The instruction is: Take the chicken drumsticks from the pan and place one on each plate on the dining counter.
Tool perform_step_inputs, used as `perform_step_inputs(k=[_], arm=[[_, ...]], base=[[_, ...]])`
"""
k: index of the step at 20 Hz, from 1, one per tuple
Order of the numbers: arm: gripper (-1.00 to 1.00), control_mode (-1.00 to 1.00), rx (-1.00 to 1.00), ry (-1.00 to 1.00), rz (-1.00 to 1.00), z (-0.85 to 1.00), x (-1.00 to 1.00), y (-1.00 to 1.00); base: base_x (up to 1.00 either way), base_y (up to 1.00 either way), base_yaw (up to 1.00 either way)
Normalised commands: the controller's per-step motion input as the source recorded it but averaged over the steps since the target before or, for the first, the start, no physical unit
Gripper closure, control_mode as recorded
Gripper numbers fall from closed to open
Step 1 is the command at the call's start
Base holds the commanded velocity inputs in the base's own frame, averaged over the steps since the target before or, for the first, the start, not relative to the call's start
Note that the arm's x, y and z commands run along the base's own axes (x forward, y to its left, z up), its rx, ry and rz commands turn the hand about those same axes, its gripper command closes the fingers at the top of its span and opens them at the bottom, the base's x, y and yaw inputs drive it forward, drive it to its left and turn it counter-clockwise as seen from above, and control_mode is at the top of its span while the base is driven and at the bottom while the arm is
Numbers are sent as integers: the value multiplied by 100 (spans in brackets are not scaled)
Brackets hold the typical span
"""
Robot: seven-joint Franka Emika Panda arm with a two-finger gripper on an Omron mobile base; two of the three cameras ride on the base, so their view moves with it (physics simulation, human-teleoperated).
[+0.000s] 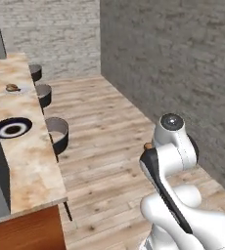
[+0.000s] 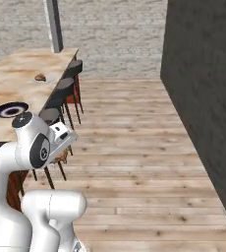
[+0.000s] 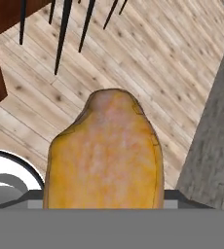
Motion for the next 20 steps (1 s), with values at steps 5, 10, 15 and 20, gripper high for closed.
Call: perform_step_inputs(k=[5,10,15,20], arm=[[100,100,0,0,0,0,0,0],[100,100,0,0,0,0,0,0],[100,100,0,0,0,0,0,0],[100,100,0,0,0,0,0,0]], base=[[95,-41,71],[70,-52,69],[44,-67,66],[35,-75,62]])
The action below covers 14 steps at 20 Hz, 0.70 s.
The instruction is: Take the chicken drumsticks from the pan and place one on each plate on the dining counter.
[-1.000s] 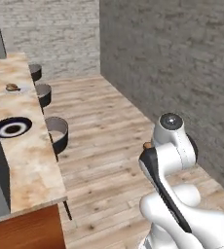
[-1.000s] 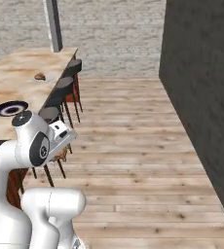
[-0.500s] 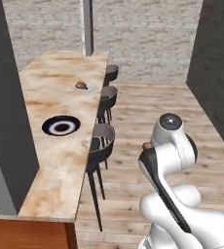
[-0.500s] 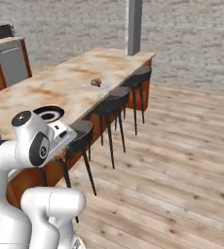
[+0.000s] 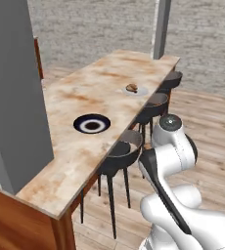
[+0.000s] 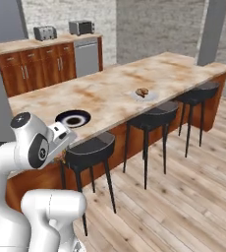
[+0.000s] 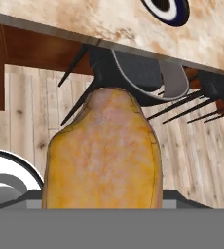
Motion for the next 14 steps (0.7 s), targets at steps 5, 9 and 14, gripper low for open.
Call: perform_step_inputs(k=[5,9,14], arm=[[100,100,0,0,0,0,0,0],[100,100,0,0,0,0,0,0],[100,100,0,0,0,0,0,0]], base=[[39,-87,55],[42,-82,54],[48,-60,54]])
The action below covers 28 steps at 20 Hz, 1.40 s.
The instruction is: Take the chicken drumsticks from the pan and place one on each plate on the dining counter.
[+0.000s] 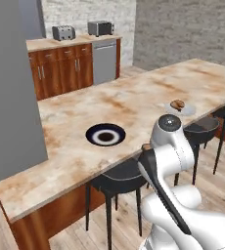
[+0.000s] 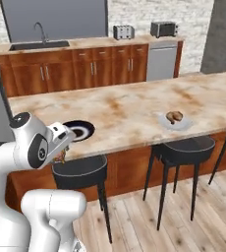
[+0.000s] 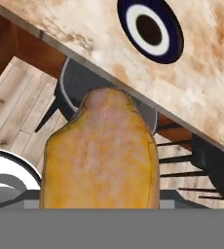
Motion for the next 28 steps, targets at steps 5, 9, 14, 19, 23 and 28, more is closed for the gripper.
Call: perform_step_inputs(k=[5,9,14,19,23,28], arm=[[100,100,0,0,0,0,0,0],[100,100,0,0,0,0,0,0],[100,100,0,0,0,0,0,0],[100,-100,0,1,42,-28,44,-12],[100,-100,0,2,19,-13,58,-2],[100,-100,0,14,0,-1,87,-12]], base=[[43,-49,59],[53,-37,61],[54,-32,61],[10,-5,12],[0,0,0],[0,0,0]])
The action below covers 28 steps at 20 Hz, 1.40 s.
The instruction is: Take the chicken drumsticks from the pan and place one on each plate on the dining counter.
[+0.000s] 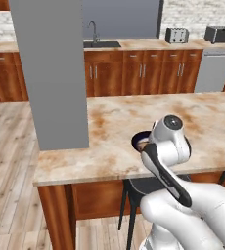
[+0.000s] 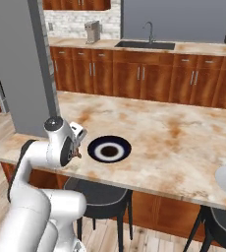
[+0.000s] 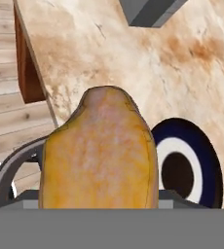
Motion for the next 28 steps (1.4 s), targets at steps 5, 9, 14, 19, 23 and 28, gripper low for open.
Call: perform_step_inputs(k=[5,9,14,19,23,28], arm=[[100,-100,2,19,0,-8,81,-58],[100,-100,5,21,0,-21,63,-75],[100,-100,0,30,0,-33,75,-38],[100,-100,0,31,2,-46,84,-12],[100,-100,0,18,3,-62,62,-15],[-100,-100,-2,2,2,-51,23,-7]], base=[[0,0,0],[0,0,0],[0,0,0],[0,0,0],[0,0,0],[0,0,0]])
